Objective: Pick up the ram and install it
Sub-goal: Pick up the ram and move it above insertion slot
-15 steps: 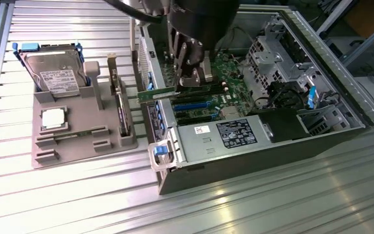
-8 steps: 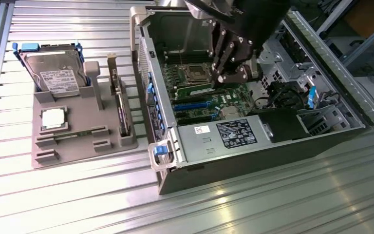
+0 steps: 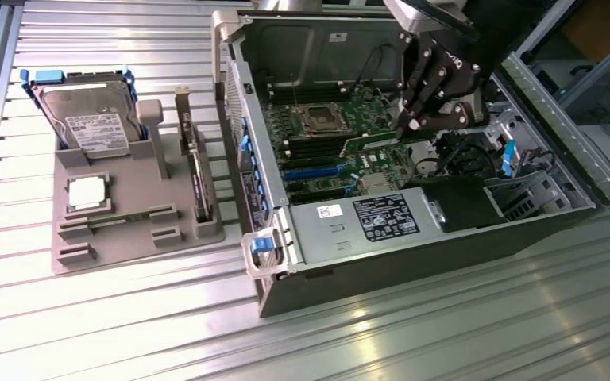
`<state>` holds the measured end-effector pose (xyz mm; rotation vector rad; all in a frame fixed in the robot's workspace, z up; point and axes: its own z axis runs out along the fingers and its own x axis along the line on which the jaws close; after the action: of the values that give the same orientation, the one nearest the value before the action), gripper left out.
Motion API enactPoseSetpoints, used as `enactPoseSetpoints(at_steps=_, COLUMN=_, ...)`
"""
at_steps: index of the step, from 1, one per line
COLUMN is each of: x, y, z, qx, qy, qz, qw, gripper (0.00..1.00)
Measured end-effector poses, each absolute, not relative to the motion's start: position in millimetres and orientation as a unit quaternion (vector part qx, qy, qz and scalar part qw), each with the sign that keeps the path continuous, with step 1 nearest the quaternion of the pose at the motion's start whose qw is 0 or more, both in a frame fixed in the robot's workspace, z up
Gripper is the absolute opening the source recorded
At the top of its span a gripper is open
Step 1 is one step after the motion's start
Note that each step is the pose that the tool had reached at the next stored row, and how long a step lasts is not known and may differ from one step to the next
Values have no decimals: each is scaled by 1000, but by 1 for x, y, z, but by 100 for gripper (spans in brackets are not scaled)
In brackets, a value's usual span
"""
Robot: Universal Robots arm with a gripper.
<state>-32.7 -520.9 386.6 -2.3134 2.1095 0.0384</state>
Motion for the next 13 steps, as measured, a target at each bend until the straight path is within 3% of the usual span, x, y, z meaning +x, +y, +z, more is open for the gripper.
enactPoseSetpoints(at_steps=7, x=16, y=-518, z=386, qx=-739, qy=673, qz=13, qw=4, gripper=12)
enactPoseSetpoints(at_steps=13, x=30, y=-468, z=386, qx=-739, qy=673, qz=9, qw=0, gripper=12)
